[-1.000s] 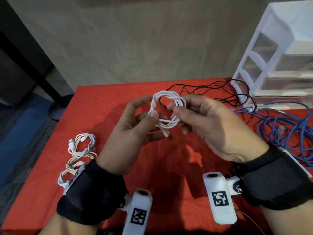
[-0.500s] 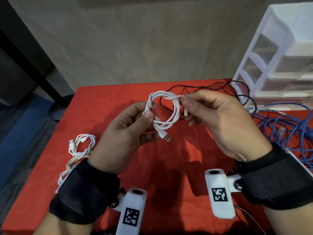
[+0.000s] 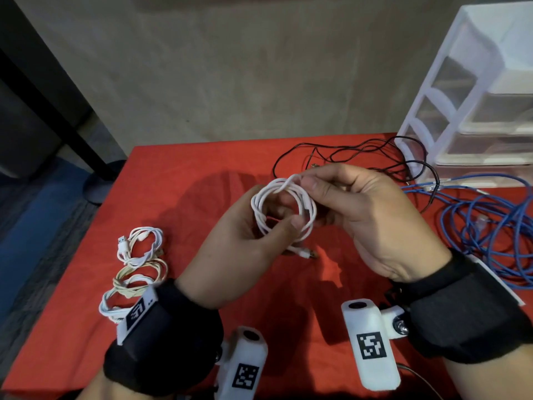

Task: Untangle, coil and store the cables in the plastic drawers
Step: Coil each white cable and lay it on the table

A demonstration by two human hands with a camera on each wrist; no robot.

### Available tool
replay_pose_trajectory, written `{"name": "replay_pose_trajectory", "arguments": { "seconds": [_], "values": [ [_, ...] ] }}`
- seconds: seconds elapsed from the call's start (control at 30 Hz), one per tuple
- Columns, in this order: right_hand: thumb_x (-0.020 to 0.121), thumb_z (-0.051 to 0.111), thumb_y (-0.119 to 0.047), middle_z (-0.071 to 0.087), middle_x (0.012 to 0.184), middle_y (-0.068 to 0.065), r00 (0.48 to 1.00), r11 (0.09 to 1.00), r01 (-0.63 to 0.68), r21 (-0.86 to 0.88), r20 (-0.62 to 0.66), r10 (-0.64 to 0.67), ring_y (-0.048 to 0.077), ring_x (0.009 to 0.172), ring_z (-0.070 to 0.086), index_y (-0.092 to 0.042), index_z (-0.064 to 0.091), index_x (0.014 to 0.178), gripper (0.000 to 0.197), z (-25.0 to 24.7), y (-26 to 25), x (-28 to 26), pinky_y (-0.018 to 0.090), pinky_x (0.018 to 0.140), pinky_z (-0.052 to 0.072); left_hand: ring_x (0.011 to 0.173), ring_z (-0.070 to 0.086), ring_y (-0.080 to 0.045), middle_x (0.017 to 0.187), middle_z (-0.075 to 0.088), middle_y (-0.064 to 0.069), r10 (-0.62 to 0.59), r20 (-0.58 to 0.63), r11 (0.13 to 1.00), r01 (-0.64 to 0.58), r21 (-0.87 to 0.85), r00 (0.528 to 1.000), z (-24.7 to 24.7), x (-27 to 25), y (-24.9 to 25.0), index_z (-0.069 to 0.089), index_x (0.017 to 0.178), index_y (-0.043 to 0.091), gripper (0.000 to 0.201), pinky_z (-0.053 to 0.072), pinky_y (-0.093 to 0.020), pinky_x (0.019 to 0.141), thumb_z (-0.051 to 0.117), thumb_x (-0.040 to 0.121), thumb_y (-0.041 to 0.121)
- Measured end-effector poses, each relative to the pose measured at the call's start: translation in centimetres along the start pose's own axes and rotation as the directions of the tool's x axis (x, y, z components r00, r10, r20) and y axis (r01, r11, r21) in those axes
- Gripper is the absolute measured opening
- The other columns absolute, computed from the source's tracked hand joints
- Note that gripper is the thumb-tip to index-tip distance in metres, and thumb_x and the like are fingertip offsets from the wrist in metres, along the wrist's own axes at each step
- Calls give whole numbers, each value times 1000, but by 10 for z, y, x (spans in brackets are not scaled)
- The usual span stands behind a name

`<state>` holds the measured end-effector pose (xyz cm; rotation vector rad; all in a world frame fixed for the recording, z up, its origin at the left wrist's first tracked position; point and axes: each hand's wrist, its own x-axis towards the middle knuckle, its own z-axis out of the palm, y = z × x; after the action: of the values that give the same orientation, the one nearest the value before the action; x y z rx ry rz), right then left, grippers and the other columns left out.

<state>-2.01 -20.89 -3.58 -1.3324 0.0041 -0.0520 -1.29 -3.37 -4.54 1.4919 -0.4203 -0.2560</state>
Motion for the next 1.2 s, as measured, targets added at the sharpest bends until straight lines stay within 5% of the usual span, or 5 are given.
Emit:
{"name": "replay_pose_trajectory", "arguments": {
  "seconds": [0.1,0.57,0.67,0.9,1.2],
  "values": [
    [86,73,-14,77,87,15,1000,997,26,-66,-8,-27,24,77,69,-9,77,92,10,2,0,-1,30,66,54,88,64,-21,103,63,-28,-31,5,999,30,18,1000,1,0,-2,59,120,-2,33,60,-52,82,71,91,9],
    [81,81,-7,77,90,15,996,970,87,-225,47,-78,14,75,69,-5,75,99,19,1,-5,-5,19,70,52,72,61,-9,82,64,-4,7,60,999,-9,36,998,-5,3,6,60,110,-1,15,53,-22,59,62,96,-2],
    [77,77,-7,74,100,25,996,996,-20,-84,79,27,18,81,67,3,72,99,25,-2,-11,-6,17,71,51,72,60,-17,84,61,-10,-14,78,1000,16,-24,997,-7,4,3,56,107,-9,27,54,-42,58,65,98,14],
    [82,71,-19,56,97,17,957,983,-176,-60,221,185,29,95,45,5,66,104,33,-9,-8,-5,45,80,30,47,55,-15,73,65,-10,-115,9,970,114,-214,993,-4,4,5,62,117,4,82,43,-26,45,50,82,78],
    [91,68,-36,64,79,-2,985,957,50,-285,173,0,7,70,54,-19,69,101,20,2,-4,-7,22,59,43,53,59,-31,71,65,-21,-38,-58,997,34,-71,998,-3,3,10,66,114,13,44,50,-35,50,42,99,48]
  ]
}}
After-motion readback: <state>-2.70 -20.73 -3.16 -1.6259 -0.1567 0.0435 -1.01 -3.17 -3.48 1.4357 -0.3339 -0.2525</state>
